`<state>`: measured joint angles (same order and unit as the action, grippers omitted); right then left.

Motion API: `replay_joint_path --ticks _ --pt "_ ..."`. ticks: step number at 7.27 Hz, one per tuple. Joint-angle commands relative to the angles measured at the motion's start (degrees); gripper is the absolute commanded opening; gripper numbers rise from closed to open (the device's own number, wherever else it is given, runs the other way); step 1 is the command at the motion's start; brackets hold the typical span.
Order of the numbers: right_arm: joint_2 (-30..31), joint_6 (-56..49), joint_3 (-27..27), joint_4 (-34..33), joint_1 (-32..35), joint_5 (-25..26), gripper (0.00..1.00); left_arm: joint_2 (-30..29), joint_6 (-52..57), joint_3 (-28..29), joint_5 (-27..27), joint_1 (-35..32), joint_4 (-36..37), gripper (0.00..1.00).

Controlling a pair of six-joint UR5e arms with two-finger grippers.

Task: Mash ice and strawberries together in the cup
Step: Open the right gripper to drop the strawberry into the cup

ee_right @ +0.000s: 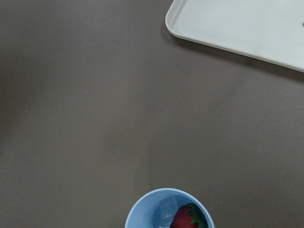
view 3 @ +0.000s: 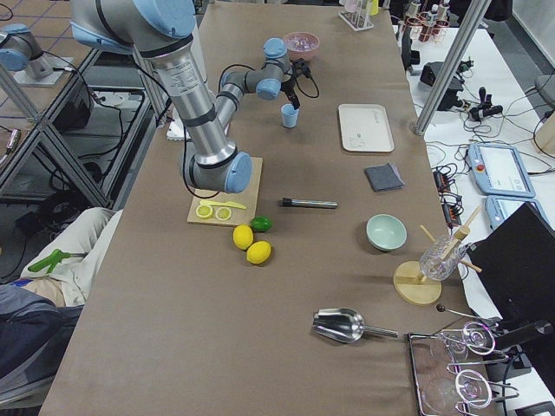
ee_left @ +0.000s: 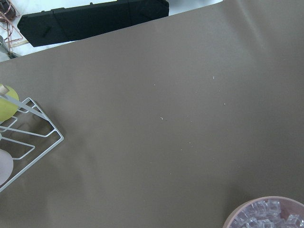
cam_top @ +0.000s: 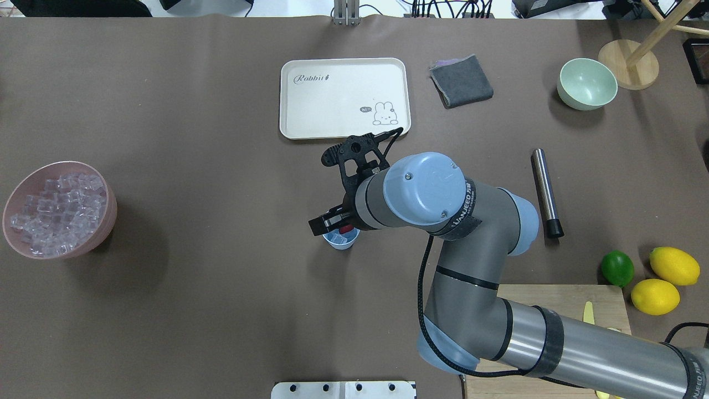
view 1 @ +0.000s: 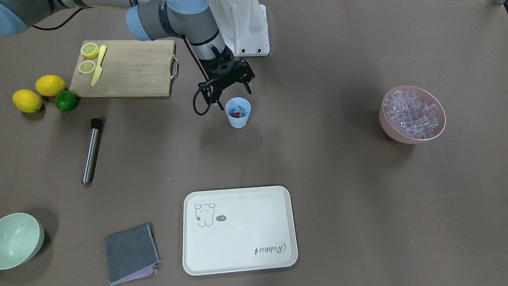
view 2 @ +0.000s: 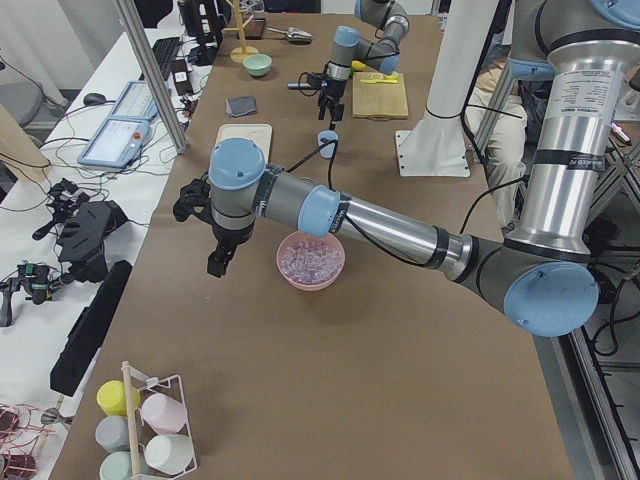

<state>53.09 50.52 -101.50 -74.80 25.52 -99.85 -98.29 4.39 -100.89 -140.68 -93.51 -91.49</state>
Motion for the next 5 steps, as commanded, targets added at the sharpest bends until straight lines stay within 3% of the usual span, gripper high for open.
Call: replay_joint_path --ticks 1,3,5 --pt "1.56 -0.07 -0.63 -2.17 7.04 -6.55 1.00 0.03 0.09 0.08 -0.30 -0.96 0.00 0.98" --pt "3.14 -2.42 -0.62 -6.04 16.71 -16.74 1.00 -0.06 0.00 0.08 -2.65 -1.14 0.09 0.98" --pt "7.09 -6.21 -0.72 -9.21 23.93 -20.72 1.00 -0.49 -0.17 0.61 -2.58 -1.06 0.18 0.98"
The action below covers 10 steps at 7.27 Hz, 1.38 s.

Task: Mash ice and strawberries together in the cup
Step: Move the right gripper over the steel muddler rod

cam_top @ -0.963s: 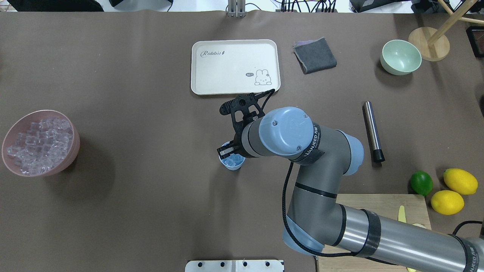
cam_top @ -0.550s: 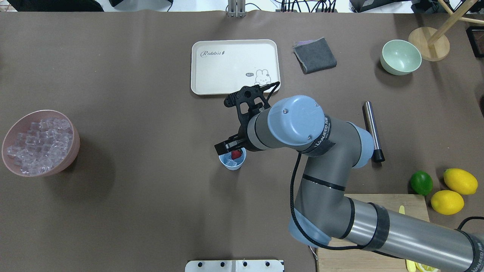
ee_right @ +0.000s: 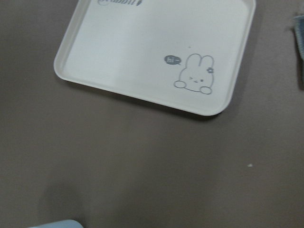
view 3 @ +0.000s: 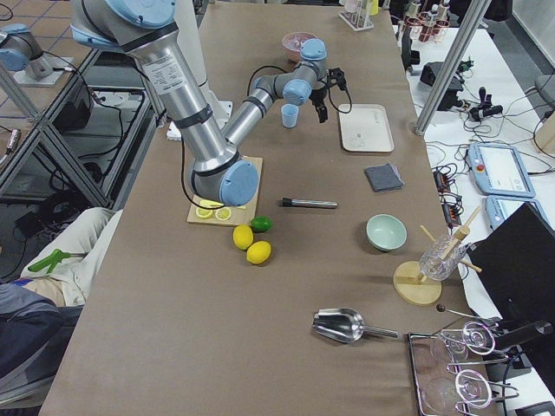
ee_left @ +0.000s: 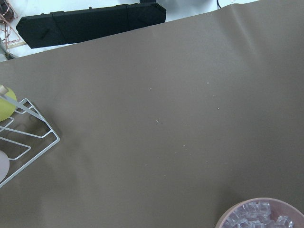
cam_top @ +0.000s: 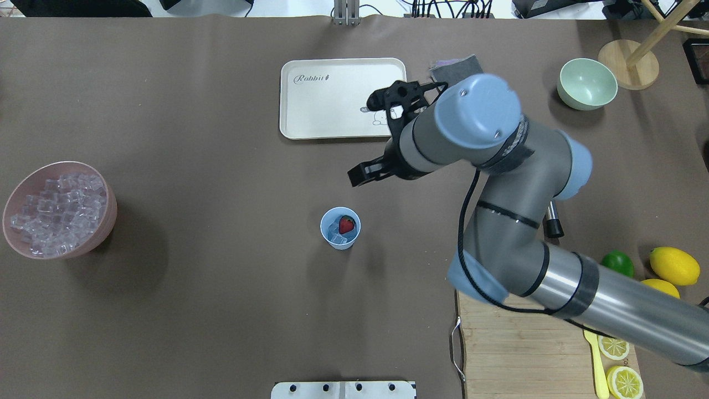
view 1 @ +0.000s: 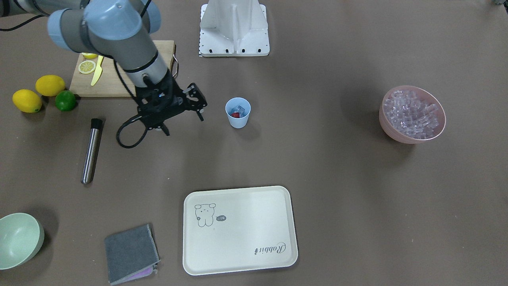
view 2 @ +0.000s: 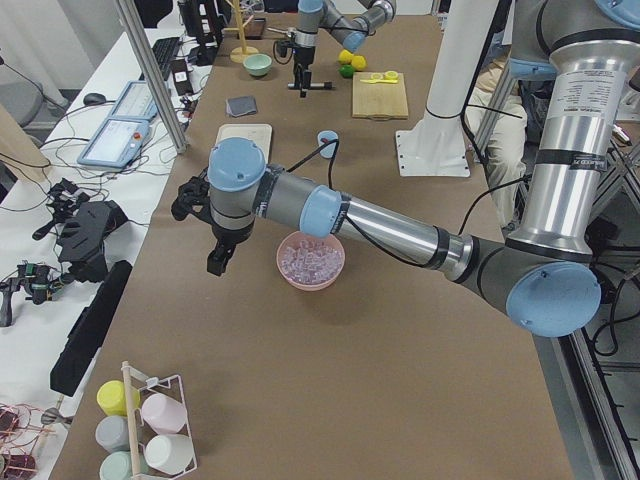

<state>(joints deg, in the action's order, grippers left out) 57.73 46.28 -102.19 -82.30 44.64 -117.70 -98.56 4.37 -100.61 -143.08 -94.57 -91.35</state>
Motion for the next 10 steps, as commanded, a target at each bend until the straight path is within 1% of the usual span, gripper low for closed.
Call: replay_joint_path --ticks 1,2,3,5,6,7,8,9,10 --pt "4.99 -1.20 -0.02 -2.33 5.80 -3.06 1.00 -0.32 -0.23 0.68 -0.18 0.00 0.03 0.98" --pt "7.46 -2.15 1.37 -2.43 9.37 -3.33 1.00 -0.40 -0.32 1.03 -0.27 0.00 0.03 0.98" --pt "8.44 -3.12 3.47 -2.60 11.93 -4.03 1.00 -0.67 -0.32 1.21 -0.18 0.26 0.03 0.98" --pt "10.90 -2.87 7.16 -4.88 12.48 -5.00 1.00 -1.89 -0.32 1.04 -0.27 0.44 -0.05 0.98" --pt "10.99 -3.13 9.36 -4.45 12.40 -5.09 1.00 -1.90 -0.06 1.21 -0.27 0.52 -0.23 0.98" --pt "11.00 -3.39 10.43 -4.54 12.22 -5.35 1.00 -2.25 -0.41 0.08 -0.18 0.52 -0.93 0.98" --pt "11.08 -4.44 11.39 -4.54 11.79 -5.44 1.00 -2.25 -2.67 0.24 -0.18 0.52 -1.11 0.98" --pt "10.91 -5.93 11.58 -4.62 10.91 -5.96 1.00 -2.08 -4.09 0.94 -0.18 0.52 -3.37 0.98" --pt "10.56 -6.12 12.97 -5.15 10.12 -6.14 1.00 -1.47 -4.28 0.77 -0.18 0.44 -5.05 0.98"
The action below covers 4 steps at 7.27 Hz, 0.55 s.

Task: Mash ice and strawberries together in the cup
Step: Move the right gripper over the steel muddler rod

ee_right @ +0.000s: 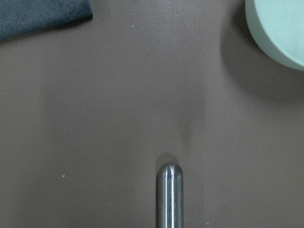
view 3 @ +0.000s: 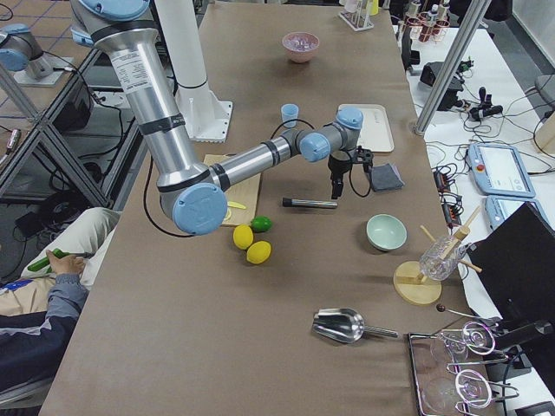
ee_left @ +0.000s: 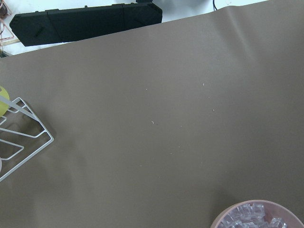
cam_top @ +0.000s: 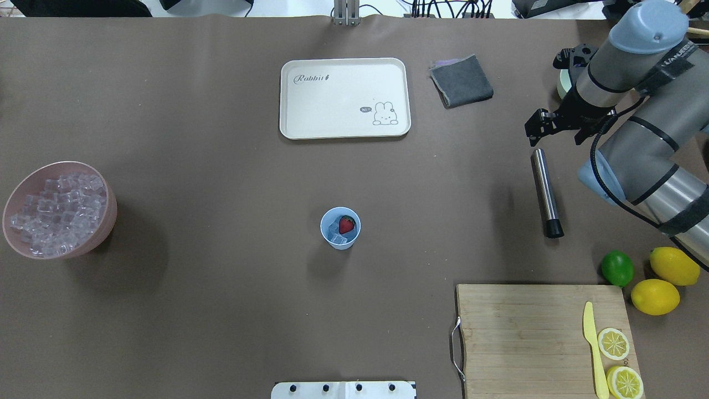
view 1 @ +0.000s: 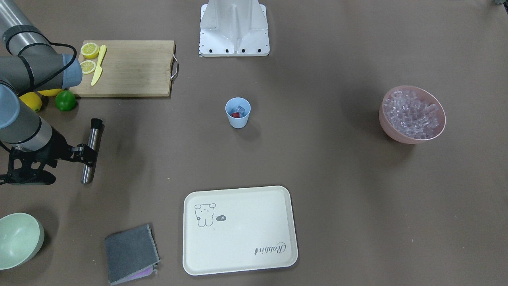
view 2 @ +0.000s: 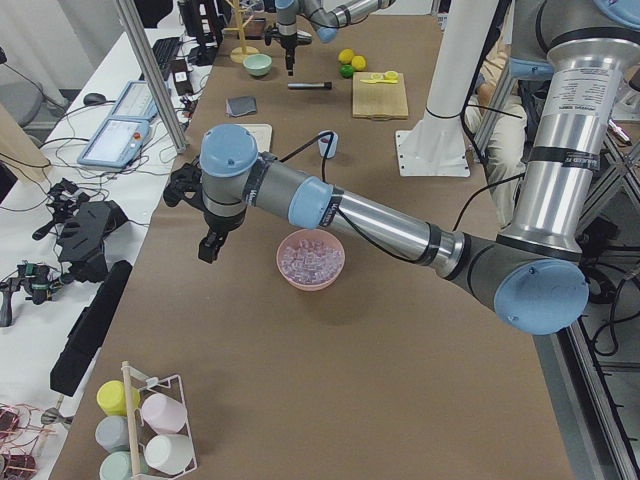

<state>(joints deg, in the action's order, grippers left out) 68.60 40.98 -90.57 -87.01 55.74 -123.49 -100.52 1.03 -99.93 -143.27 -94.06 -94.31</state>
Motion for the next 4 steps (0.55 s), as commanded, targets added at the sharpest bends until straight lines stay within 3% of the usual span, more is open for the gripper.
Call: replay_joint_path --ticks 1,4 --pt "-0.39 -0.73 1.97 -0.44 -1.94 -0.17 1.00 0.50 -0.51 0.87 0.35 -0.07 -2.28 0.98" --pt "-0.48 -2.12 6.10 -0.09 -2.39 0.35 1.00 0.23 -0.59 0.52 0.62 -0.25 -3.33 0.98"
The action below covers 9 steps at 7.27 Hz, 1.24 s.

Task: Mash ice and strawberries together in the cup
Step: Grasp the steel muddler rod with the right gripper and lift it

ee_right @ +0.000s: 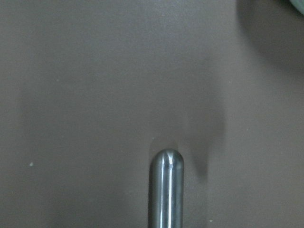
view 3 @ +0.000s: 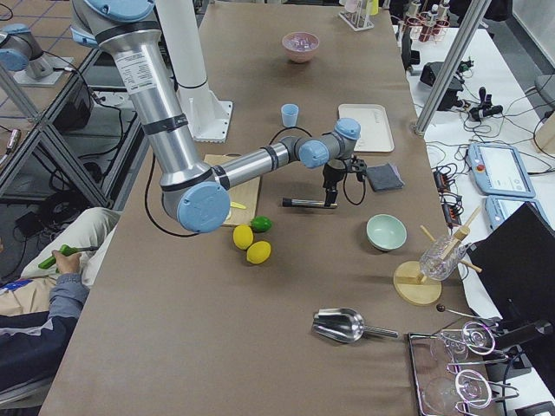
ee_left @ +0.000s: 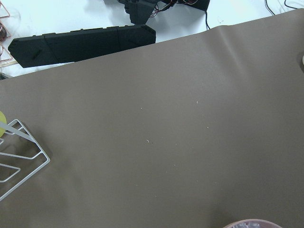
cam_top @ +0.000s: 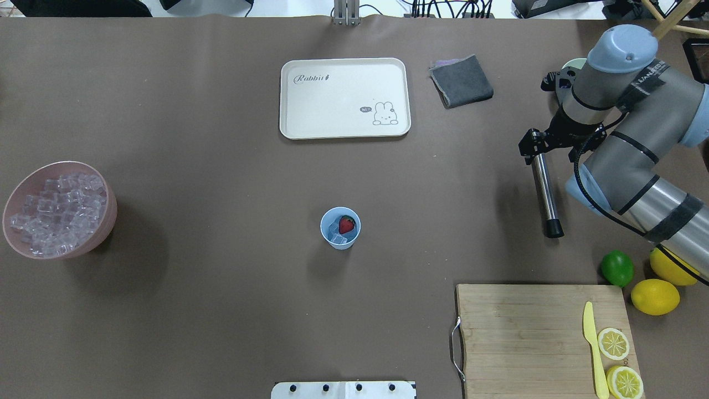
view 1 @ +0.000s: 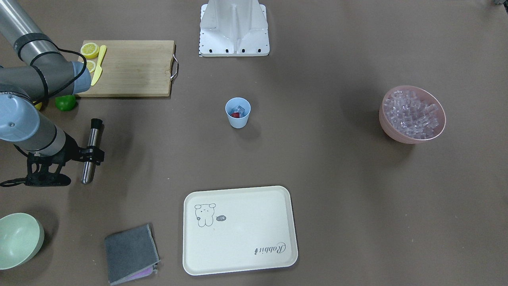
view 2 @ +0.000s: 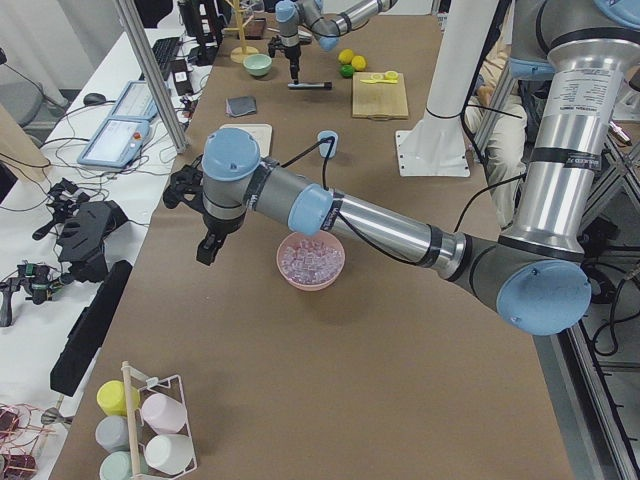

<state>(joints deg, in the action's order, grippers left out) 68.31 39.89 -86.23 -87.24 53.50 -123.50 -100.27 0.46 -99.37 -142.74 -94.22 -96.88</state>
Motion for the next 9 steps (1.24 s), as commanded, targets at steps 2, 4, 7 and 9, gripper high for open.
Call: replay_joint_path --ticks 2,4,7,9 --pt "-0.80 -2.54 3.69 0.31 -0.24 0.54 0.99 0.34 -0.19 -0.03 -0.09 -0.17 -1.73 0.98" --pt "-0.89 -2.10 3.70 0.32 -0.68 0.54 0.83 0.69 -0.19 -0.56 -0.18 -0.18 -1.82 0.98" --pt "-0.98 -1.84 3.70 0.32 -1.47 0.54 0.66 0.78 -0.19 -1.09 -0.17 -0.26 -1.82 0.98" --pt "-1.24 -1.75 3.79 0.32 -1.73 0.54 0.59 0.78 -0.28 -1.52 -0.17 -0.35 -1.82 0.98"
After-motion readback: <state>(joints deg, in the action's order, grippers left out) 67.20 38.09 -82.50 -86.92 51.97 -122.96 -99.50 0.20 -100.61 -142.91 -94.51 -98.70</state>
